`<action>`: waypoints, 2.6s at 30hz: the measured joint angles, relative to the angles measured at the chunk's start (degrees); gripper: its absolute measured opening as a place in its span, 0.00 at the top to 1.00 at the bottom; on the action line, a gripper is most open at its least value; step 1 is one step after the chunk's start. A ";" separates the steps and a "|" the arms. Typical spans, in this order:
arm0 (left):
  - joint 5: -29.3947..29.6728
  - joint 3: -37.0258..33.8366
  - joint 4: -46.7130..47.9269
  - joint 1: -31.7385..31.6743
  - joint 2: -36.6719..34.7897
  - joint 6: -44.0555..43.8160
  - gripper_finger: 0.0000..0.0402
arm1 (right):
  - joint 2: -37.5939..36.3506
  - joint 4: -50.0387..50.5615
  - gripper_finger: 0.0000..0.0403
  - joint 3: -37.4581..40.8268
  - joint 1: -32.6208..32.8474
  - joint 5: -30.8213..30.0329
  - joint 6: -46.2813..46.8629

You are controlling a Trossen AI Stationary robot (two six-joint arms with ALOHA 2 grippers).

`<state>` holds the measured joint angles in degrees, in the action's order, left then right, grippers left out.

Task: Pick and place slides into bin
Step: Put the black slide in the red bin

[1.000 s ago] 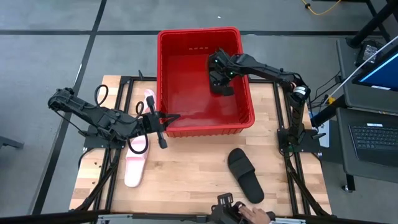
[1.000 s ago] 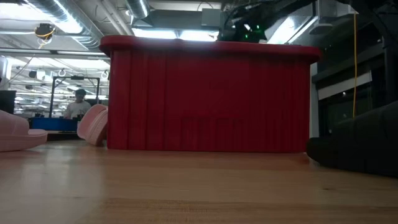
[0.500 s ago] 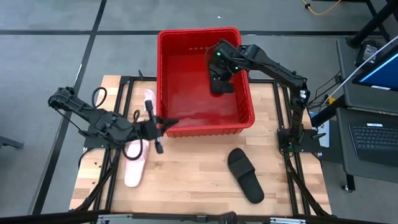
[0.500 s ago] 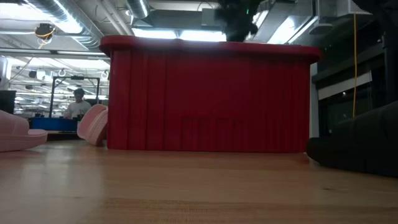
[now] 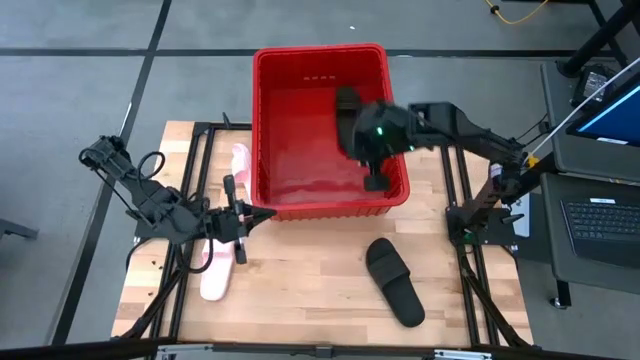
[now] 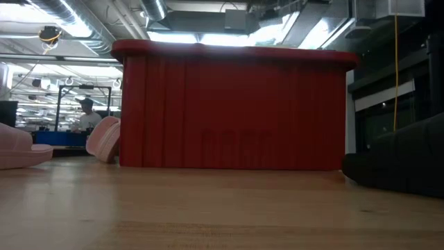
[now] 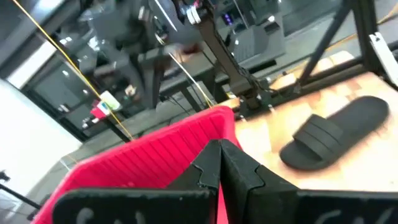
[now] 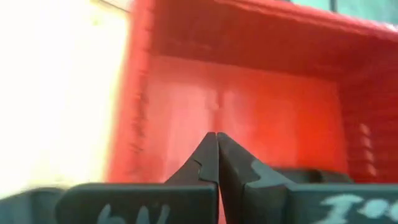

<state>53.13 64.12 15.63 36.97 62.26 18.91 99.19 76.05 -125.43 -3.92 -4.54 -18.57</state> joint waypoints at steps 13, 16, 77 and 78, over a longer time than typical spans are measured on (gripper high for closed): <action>-0.15 0.00 3.98 2.47 0.02 -5.29 1.00 | -0.23 0.45 1.00 0.09 24.12 -5.62 20.12; -0.15 0.00 3.95 2.43 0.02 -5.29 1.00 | 0.01 -0.33 1.00 2.07 28.33 -11.26 24.35; -7.85 0.00 3.94 3.17 0.11 -26.75 1.00 | 2.30 1.37 0.90 39.39 59.24 -20.70 61.91; -7.85 0.00 3.94 3.17 0.11 -26.91 1.00 | 2.66 1.08 0.89 40.15 59.18 -20.97 62.14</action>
<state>45.28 64.12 19.57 40.14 62.37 -8.00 101.85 77.13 -85.27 55.27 -25.50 43.56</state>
